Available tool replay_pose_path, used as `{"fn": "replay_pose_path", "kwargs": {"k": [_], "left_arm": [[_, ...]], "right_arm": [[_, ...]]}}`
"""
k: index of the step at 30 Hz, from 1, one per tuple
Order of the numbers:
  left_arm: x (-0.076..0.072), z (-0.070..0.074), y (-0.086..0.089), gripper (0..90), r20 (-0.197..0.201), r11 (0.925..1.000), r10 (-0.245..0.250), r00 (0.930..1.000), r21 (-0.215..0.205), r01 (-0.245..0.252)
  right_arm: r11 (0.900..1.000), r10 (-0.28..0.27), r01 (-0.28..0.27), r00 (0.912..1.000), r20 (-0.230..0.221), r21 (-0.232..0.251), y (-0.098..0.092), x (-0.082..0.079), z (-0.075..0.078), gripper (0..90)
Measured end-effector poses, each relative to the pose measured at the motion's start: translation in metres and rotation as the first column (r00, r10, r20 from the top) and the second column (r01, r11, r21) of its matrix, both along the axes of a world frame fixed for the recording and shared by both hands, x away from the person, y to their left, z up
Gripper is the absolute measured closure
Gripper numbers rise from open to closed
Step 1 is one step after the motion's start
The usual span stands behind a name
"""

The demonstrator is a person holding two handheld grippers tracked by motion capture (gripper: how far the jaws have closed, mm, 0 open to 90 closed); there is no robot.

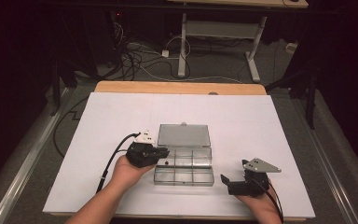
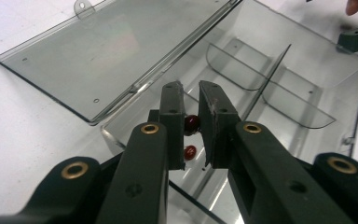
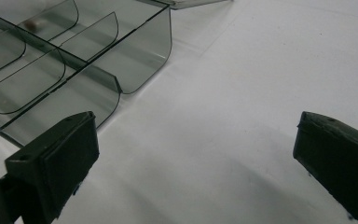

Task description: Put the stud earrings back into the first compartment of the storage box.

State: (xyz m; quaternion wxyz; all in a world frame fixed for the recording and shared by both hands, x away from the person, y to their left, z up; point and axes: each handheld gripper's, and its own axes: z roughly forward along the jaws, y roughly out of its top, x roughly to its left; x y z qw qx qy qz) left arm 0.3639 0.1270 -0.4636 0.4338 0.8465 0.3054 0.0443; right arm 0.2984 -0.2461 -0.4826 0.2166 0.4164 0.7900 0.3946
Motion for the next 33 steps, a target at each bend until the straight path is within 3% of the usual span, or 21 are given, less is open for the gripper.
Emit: {"fn": "replay_pose_path", "kwargs": {"k": [22, 28, 33], "left_arm": [[-0.006, -0.002, 0.000, 77.1, 0.028, 0.9994, 0.028, 0.9992, -0.019, -0.028], [-0.009, 0.000, 0.005, 66.7, 0.027, 0.9987, 0.033, 0.9991, -0.040, -0.032], [-0.014, 0.001, 0.017, 50.8, 0.034, 0.9967, 0.060, 0.9976, -0.057, -0.058]], "right_arm": [[1.000, 0.004, -0.005, 0.9997, 0.023, 0.004, 0.000, -0.003, 0.000, 0.5], [1.000, 0.005, -0.005, 0.9998, 0.018, -0.003, 0.001, -0.002, 0.000, 0.6], [1.000, 0.006, -0.006, 0.9998, 0.020, -0.003, 0.001, -0.002, 0.000, 0.6]]}}
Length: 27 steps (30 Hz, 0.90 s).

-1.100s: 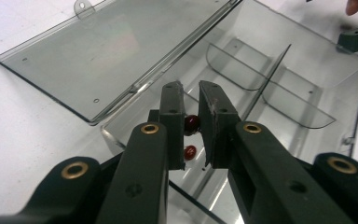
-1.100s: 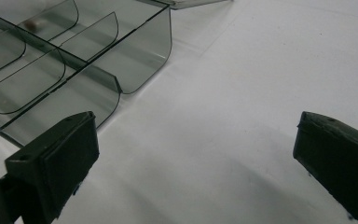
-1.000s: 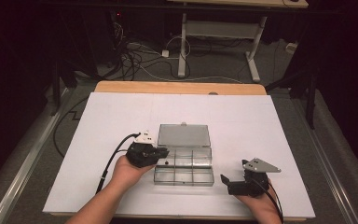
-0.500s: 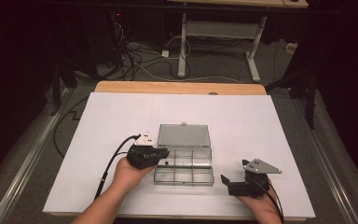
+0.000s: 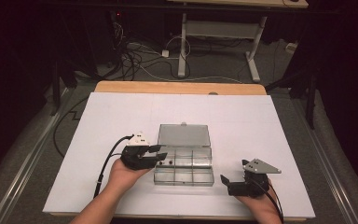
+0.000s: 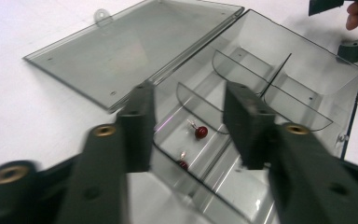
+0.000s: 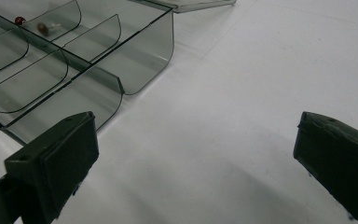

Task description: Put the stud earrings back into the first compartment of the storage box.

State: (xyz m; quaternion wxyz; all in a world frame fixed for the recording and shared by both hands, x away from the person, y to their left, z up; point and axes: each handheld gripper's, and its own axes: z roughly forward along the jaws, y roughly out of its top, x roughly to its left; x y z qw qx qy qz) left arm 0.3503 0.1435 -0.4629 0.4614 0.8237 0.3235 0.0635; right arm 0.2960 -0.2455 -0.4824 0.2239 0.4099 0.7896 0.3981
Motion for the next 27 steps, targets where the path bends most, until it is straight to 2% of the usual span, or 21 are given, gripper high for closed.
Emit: {"fn": "replay_pose_path", "kwargs": {"k": [5, 9, 13, 18, 23, 27], "left_arm": [[-0.009, -0.003, 0.014, 35.1, 0.027, 0.9998, 0.018, 0.9995, -0.009, -0.018], [-0.016, -0.009, 0.023, 18.9, 0.031, 0.9995, 0.030, 0.9991, -0.007, -0.030], [-0.022, -0.017, 0.030, 12.7, 0.038, 0.9998, 0.018, 0.9991, -0.002, -0.018], [-0.024, -0.022, 0.039, 0.5, 0.025, 0.9992, 0.038, 0.9989, -0.011, -0.038], [-0.025, -0.028, 0.049, 0.0, 0.039, 0.9978, 0.066, 0.9970, 0.001, -0.066], [-0.019, -0.035, 0.061, 0.0, 0.018, 0.9955, 0.094, 0.9954, -0.015, -0.094]], "right_arm": [[1.000, -0.001, 0.001, 1.0000, 0.002, 0.003, -0.001, 0.000, 0.000, 0.6], [1.000, 0.002, -0.002, 1.0000, 0.004, 0.001, -0.001, 0.000, 0.000, 0.4], [1.000, 0.002, -0.002, 1.0000, 0.004, 0.000, -0.001, 0.000, 0.000, 0.4], [1.000, 0.001, -0.001, 1.0000, 0.002, -0.001, 0.000, 0.000, 0.000, 0.3], [1.000, -0.002, 0.002, 1.0000, 0.004, 0.004, -0.001, 0.000, 0.000, 0.3], [1.000, 0.001, 0.000, 0.9999, 0.014, -0.001, 0.000, -0.002, 0.000, 0.2]]}}
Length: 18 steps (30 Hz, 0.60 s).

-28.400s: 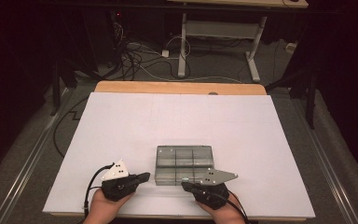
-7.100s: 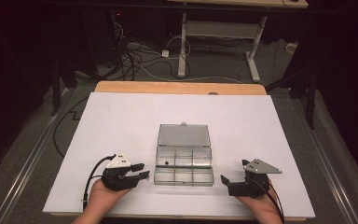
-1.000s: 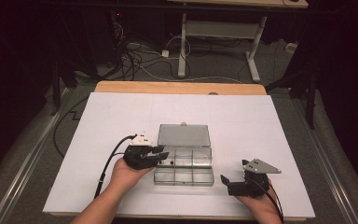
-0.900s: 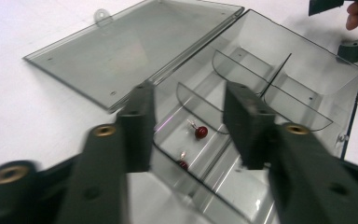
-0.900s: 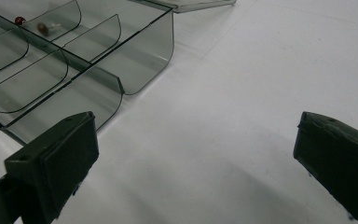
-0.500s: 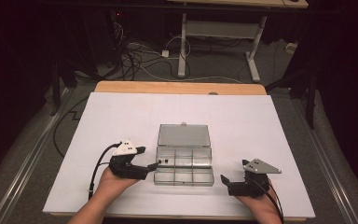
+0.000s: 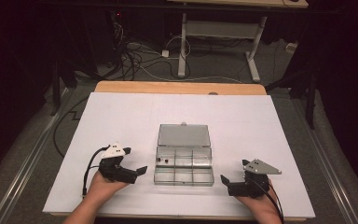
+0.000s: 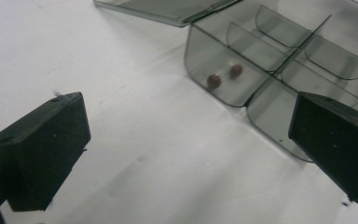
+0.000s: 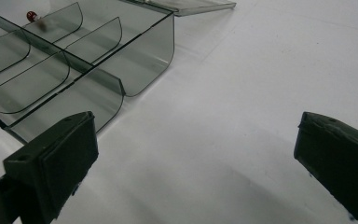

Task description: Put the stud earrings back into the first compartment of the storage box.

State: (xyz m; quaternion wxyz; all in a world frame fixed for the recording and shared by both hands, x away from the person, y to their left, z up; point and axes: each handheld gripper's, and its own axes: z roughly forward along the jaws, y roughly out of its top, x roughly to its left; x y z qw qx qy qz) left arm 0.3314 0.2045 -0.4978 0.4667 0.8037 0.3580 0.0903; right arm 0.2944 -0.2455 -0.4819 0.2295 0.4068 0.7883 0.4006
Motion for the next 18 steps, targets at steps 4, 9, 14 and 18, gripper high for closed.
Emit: {"fn": "replay_pose_path", "kwargs": {"k": [4, 9, 14, 18], "left_arm": [[0.001, -0.001, 0.002, 0.0, -0.009, 0.9999, 0.012, 0.9999, -0.004, -0.012], [0.004, -0.003, 0.001, 0.0, -0.018, 0.9998, 0.020, 0.9996, -0.010, -0.020], [0.006, -0.002, -0.008, 0.0, 0.006, 0.9992, 0.034, 0.9994, -0.018, -0.034], [0.009, 0.000, -0.015, 0.0, 0.001, 0.9994, 0.024, 0.9997, -0.024, -0.024]], "right_arm": [[1.000, 0.003, -0.003, 1.0000, 0.004, 0.005, -0.001, 0.000, 0.000, 0.2], [1.000, -0.002, 0.002, 1.0000, 0.004, 0.031, -0.002, 0.002, 0.002, 0.2], [0.999, -0.003, 0.002, 0.9998, 0.021, 0.046, -0.002, 0.006, 0.004, 0.2], [0.999, -0.007, 0.006, 0.9997, 0.024, 0.054, -0.001, 0.011, 0.007, 0.2]]}}
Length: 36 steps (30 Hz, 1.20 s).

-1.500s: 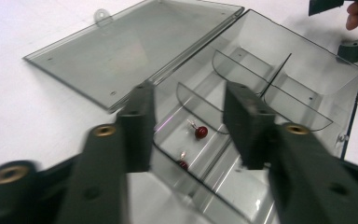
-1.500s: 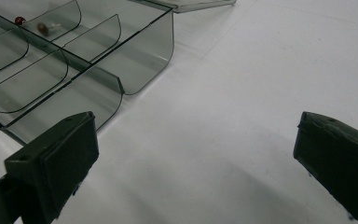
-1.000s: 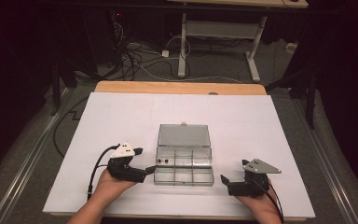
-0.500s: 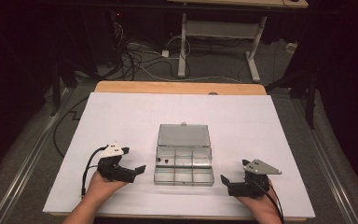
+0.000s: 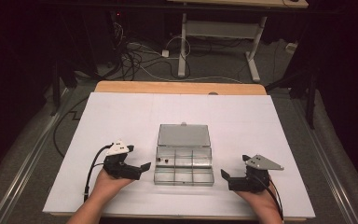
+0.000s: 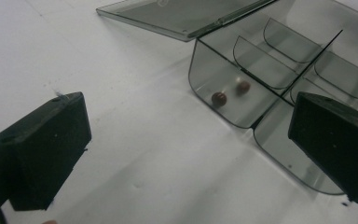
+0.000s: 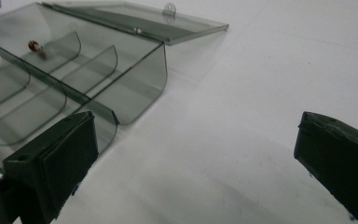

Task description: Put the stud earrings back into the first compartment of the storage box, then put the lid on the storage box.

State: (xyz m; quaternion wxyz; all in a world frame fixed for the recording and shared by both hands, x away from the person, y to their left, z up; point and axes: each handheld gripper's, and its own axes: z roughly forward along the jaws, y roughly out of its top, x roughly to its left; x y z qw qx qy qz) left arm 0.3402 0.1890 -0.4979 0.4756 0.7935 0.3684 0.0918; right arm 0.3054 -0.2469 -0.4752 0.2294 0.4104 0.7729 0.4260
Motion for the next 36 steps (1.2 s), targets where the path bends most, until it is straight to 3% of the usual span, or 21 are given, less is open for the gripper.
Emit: {"fn": "replay_pose_path", "kwargs": {"k": [4, 10, 13, 16, 25, 36], "left_arm": [[0.005, 0.003, -0.004, 0.0, -0.007, 0.9999, -0.015, 0.9999, -0.003, 0.015], [0.018, 0.010, -0.011, 0.0, 0.002, 0.9996, -0.017, 0.9999, -0.025, 0.017], [0.027, 0.012, -0.015, 0.0, 0.008, 0.9979, -0.021, 0.9997, -0.061, 0.022], [0.038, 0.013, -0.023, 0.0, -0.001, 0.9968, -0.033, 0.9995, -0.073, 0.032], [0.059, 0.020, -0.034, 0.0, -0.012, 0.9980, -0.036, 0.9993, -0.052, 0.036], [0.092, 0.019, -0.047, 0.0, -0.056, 0.9994, -0.018, 0.9983, -0.031, 0.017]], "right_arm": [[0.999, 0.004, -0.004, 0.9999, 0.015, 0.031, 0.004, 0.006, 0.006, 0.2], [0.999, 0.007, -0.008, 0.9994, 0.034, 0.039, 0.016, 0.022, 0.019, 0.2], [0.999, 0.012, -0.014, 0.9991, 0.040, 0.034, 0.022, 0.032, 0.022, 0.2], [0.999, 0.008, -0.009, 0.9995, 0.029, 0.036, 0.028, 0.043, 0.024, 0.2], [0.998, 0.023, -0.023, 0.9997, -0.003, 0.054, 0.046, 0.074, 0.026, 0.3], [0.998, 0.004, 0.002, 0.9961, -0.088, 0.063, 0.059, 0.116, 0.022, 0.6]]}}
